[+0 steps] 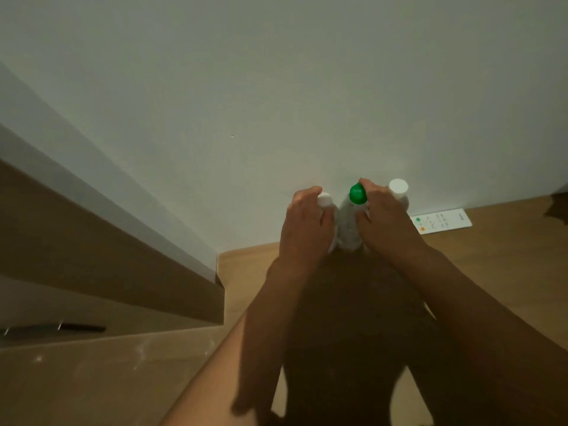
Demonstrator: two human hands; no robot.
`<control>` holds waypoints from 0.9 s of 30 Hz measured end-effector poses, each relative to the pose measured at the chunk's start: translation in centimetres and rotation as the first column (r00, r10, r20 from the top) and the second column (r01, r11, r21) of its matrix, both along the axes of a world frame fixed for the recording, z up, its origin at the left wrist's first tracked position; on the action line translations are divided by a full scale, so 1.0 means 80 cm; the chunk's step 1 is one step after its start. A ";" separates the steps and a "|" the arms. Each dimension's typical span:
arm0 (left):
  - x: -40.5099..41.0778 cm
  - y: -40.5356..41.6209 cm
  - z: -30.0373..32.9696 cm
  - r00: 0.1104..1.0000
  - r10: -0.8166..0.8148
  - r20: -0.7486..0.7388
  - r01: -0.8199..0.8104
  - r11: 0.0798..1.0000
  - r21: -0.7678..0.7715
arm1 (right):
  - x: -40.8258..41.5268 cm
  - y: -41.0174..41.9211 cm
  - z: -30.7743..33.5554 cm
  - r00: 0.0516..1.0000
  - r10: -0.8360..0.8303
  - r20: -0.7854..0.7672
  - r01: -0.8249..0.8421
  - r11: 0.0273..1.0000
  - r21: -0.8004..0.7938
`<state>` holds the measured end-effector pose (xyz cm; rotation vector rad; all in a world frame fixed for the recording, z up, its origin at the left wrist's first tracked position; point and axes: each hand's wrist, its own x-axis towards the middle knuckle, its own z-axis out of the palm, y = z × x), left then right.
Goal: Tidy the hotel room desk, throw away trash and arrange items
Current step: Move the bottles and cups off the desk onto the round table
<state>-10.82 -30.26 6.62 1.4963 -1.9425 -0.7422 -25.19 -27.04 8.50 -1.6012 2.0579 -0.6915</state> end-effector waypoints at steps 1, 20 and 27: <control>0.000 -0.003 -0.006 1.000 -0.007 0.001 0.007 1.000 0.003 | -0.001 -0.002 -0.003 1.000 0.003 0.000 -0.003 1.000 0.007; 0.044 0.068 0.020 0.956 -0.029 -0.292 0.042 0.998 0.037 | 0.006 0.104 0.033 0.977 -0.186 0.107 0.205 0.958 -0.199; -0.027 0.115 0.039 0.956 -0.193 -0.222 0.199 0.980 0.005 | -0.037 0.207 0.039 0.949 -0.306 0.079 0.314 0.938 -0.146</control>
